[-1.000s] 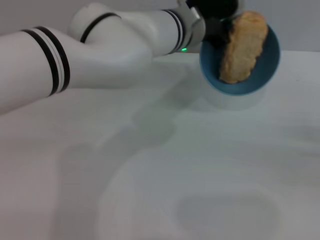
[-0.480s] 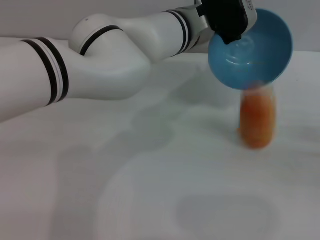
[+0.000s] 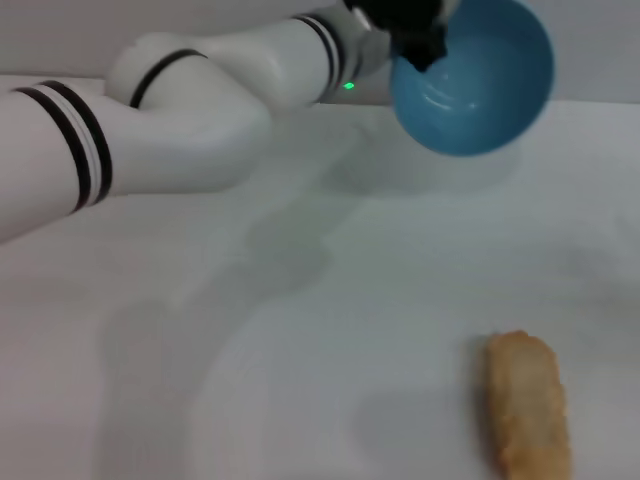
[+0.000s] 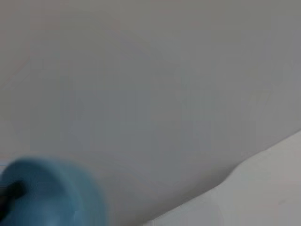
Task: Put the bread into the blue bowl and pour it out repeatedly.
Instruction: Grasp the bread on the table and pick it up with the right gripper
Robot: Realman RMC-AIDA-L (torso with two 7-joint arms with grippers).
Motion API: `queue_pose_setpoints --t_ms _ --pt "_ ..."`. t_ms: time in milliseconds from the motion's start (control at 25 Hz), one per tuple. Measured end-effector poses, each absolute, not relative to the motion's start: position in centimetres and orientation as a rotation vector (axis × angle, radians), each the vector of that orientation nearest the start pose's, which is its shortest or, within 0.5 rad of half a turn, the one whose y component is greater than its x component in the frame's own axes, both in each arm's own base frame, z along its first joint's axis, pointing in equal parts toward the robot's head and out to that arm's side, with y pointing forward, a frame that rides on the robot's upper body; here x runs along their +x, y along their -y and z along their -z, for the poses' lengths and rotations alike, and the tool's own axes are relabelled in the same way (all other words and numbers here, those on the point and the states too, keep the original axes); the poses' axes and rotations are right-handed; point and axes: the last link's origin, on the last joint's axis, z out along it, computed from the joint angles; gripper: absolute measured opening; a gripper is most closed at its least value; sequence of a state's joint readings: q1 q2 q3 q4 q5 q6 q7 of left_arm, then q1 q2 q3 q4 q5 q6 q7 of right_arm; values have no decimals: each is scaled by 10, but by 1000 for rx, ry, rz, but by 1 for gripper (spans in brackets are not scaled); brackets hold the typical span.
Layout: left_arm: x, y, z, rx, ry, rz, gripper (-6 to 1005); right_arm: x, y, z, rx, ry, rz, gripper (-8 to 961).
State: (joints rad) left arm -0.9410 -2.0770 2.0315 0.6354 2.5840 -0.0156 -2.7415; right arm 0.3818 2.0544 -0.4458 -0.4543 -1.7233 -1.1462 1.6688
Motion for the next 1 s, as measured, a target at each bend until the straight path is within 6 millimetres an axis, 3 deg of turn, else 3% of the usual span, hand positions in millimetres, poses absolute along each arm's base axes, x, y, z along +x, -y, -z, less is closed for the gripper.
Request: queue_pose_setpoints --t_ms 240,400,480,1000 --pt "-110 -461 96 -2216 120 155 -1 350 -327 -11 -1941 -1601 -841 445" --pt "-116 -460 96 -2217 171 158 -1 347 -325 7 -1985 -1776 -696 581" --pt "-117 -460 96 -2216 181 160 -1 345 -322 12 -2009 -1834 -644 649" --pt "-120 -459 98 -2220 203 155 0 348 -303 23 -2080 -1957 -497 677"
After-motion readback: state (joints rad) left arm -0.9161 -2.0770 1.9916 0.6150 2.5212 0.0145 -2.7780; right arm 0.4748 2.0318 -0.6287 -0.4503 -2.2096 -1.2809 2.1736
